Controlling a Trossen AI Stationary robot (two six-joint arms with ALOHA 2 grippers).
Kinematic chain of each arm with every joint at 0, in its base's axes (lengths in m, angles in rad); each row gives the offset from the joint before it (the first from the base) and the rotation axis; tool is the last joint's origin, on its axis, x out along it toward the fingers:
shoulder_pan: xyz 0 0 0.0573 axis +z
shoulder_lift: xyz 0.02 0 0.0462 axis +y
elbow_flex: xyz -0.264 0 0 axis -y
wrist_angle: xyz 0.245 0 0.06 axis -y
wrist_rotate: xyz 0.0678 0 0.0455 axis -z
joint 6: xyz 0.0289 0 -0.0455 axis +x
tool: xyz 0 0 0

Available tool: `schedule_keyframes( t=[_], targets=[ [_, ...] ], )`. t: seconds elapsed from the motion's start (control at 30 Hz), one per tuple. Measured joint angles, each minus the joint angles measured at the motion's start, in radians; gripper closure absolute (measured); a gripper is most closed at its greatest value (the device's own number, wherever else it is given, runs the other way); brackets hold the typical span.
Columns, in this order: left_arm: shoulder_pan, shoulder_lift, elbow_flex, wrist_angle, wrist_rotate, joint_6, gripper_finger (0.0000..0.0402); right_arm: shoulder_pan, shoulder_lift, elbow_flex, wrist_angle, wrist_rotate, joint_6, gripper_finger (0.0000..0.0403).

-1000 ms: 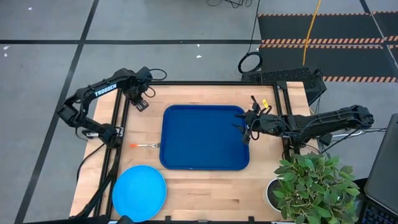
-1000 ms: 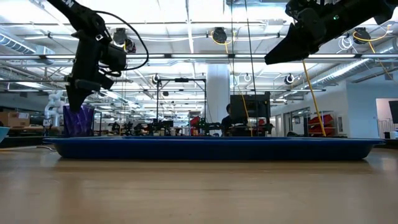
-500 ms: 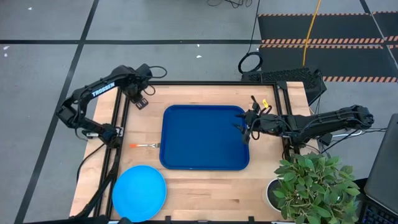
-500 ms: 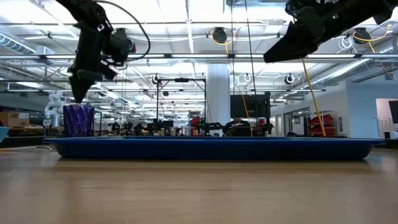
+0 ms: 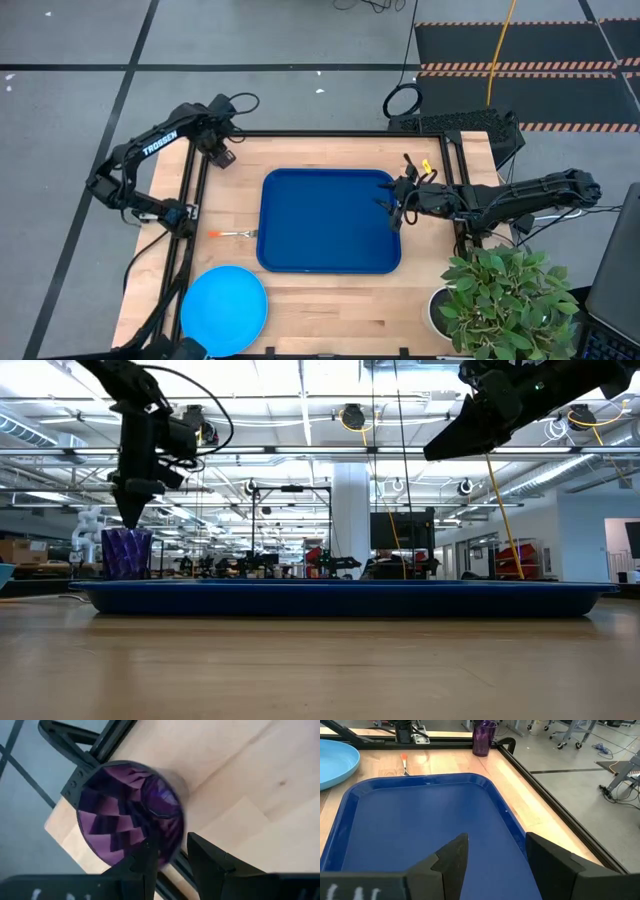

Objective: Pick and place plate/cup/fork/spoon on tray
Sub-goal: Put the violet glass on the top right of the blue serving tray

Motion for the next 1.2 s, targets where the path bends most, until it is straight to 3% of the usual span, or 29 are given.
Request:
schedule_keyframes(
  t=[0.13, 0.43, 0.67, 1.03, 1.2],
  targets=[
    [0.010, 0.000, -0.039, 0.028, 0.074, 0.005, 0.0293, 0.000, 0.000, 0.000, 0.001, 0.001, -0.002, 0.0211],
    [-0.008, 0.001, -0.111, 0.077, 0.054, 0.022, 0.0297, 0.000, 0.000, 0.000, 0.002, 0.001, -0.001, 0.0211],
    [-0.009, 0.001, -0.114, 0.077, 0.058, 0.014, 0.0388, 0.000, 0.000, 0.000, 0.004, 0.002, -0.001, 0.0211],
    [-0.035, 0.001, -0.108, 0.006, 0.084, 0.006, 0.0393, 0.000, 0.000, 0.000, 0.004, 0.002, -0.005, 0.0211],
    [-0.091, 0.002, -0.034, -0.095, 0.103, -0.001, 0.0393, 0.000, 0.000, 0.000, 0.016, 0.003, -0.012, 0.0211]
  ],
)
